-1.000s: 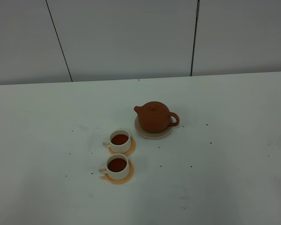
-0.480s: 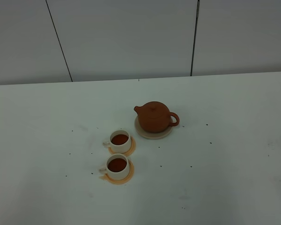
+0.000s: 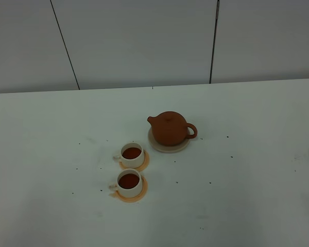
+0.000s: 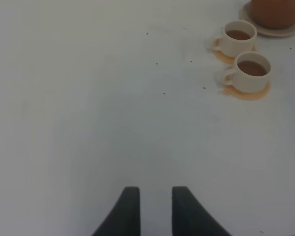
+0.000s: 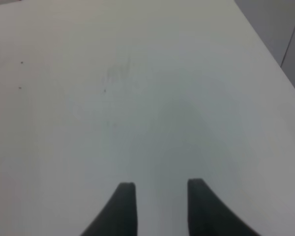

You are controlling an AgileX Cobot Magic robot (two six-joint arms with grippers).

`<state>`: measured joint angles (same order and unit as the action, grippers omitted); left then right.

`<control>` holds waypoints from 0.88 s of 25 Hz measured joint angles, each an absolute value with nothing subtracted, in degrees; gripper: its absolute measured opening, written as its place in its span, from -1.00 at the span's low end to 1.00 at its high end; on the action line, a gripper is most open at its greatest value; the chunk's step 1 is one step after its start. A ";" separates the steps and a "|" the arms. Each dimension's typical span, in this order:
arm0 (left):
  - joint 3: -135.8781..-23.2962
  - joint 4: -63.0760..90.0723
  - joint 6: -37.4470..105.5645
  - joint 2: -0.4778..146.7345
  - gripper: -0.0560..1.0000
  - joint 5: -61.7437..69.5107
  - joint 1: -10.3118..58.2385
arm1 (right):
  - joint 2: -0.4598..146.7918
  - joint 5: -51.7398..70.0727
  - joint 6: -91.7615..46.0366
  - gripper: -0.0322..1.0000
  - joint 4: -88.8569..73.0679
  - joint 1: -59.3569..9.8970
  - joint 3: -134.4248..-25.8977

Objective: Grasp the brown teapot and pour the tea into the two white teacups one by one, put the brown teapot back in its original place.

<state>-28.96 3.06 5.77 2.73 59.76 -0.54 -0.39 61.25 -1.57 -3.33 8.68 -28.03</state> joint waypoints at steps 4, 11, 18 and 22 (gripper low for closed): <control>-28.96 3.06 5.77 2.73 -0.45 59.76 -0.54 | -0.39 61.25 -1.57 -0.46 -3.33 8.68 -28.03; -28.96 3.06 5.77 2.73 -0.45 59.76 -0.54 | -0.39 61.25 -1.62 -0.46 -3.33 8.68 -28.03; -28.96 3.06 5.77 2.73 -0.45 59.76 -0.54 | -0.39 61.25 -1.62 -0.46 -3.33 8.68 -28.03; -28.96 3.06 5.77 2.73 -0.45 59.76 -0.54 | -0.39 61.25 -1.62 -0.46 -3.33 8.68 -28.03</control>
<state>-28.96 3.06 5.77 2.73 59.76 -0.54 -0.39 61.25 -1.62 -3.33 8.68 -28.03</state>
